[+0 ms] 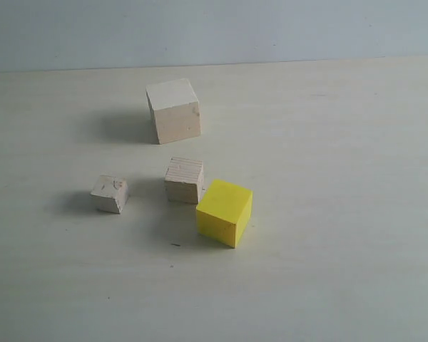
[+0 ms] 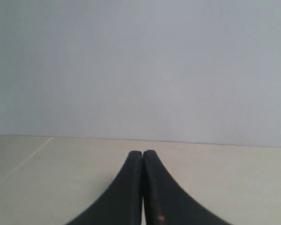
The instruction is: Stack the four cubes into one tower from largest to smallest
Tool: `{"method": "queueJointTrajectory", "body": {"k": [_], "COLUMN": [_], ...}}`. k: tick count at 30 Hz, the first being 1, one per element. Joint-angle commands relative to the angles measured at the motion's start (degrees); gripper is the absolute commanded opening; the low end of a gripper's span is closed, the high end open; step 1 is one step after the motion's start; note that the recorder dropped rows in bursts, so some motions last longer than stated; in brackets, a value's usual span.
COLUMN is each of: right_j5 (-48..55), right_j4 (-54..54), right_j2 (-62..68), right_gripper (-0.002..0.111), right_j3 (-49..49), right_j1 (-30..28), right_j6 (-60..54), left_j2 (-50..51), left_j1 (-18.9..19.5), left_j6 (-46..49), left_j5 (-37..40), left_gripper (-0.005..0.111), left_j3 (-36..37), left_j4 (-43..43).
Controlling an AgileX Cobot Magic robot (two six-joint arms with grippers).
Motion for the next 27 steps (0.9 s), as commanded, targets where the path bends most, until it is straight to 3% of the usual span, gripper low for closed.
{"method": "queueJointTrajectory", "body": {"k": [1, 4, 8, 13, 15, 18, 26, 27], "right_j5": [-4.4, -1.8, 5.7, 12.8, 12.6, 12.4, 10.8, 10.8], "right_j4": [-2.1, -1.7, -1.7, -8.0, -13.8, -19.2, -21.7, -22.8], "right_j2": [5.2, 11.8, 20.9, 27.8, 30.5, 32.2, 31.3, 31.3], "right_gripper": [0.0, 0.001, 0.012, 0.019, 0.031, 0.045, 0.048, 0.055], "right_j3": [-0.3, -0.3, -0.8, -6.3, -7.2, -7.2, -7.2, -7.2], "right_j1": [0.2, 0.2, 0.9, 10.9, 16.5, 20.3, 21.1, 21.1], "right_j6": [-2.8, -2.8, -6.2, -14.5, -12.7, -9.9, -8.0, -8.0], "left_j2": [-0.4, -0.4, -0.4, -0.4, -0.4, -0.4, -0.4, -0.4], "left_j1": [-0.1, -0.1, -0.1, -0.1, -0.1, -0.1, -0.1, -0.1], "left_j6": [-0.2, -0.2, -0.2, -0.2, -0.2, -0.2, -0.2, -0.2], "left_j5": [-0.7, -0.7, -0.7, -0.7, -0.7, -0.7, -0.7, -0.7], "left_gripper": [0.0, 0.0, 0.0, 0.0, 0.0, 0.0, 0.0, 0.0], "left_j3": [0.2, 0.2, 0.2, 0.2, 0.2, 0.2, 0.2, 0.2], "left_j4": [-0.7, -0.7, -0.7, -0.7, -0.7, -0.7, -0.7, -0.7]}}
